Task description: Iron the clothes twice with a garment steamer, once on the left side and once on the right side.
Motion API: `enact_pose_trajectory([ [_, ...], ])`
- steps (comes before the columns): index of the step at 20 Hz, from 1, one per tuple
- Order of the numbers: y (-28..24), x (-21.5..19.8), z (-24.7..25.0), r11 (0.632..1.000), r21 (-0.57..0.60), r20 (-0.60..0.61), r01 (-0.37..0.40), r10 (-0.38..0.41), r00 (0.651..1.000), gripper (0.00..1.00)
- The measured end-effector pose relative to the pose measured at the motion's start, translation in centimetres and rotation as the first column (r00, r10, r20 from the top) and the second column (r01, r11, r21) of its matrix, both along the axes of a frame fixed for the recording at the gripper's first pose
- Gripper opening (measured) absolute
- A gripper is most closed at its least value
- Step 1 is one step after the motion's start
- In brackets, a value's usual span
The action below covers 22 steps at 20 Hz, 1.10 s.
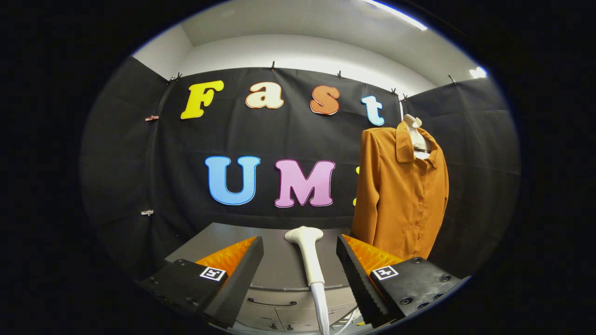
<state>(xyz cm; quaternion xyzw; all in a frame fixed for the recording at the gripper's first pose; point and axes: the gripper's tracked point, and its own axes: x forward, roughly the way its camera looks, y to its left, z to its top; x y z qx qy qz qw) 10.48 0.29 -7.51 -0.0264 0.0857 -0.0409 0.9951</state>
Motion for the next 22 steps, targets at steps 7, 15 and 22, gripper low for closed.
enact_pose_trajectory([
  [7,-1.7,7.3,-5.0,0.999,0.016,-0.122,-0.035,0.037,0.992,0.98],
  [15,-3.1,12.0,-11.8,0.999,0.005,-0.311,-0.037,0.037,0.95,0.98],
  [22,-3.6,13.1,-16.2,0.999,-0.001,-0.443,-0.035,0.031,0.896,0.87],
])
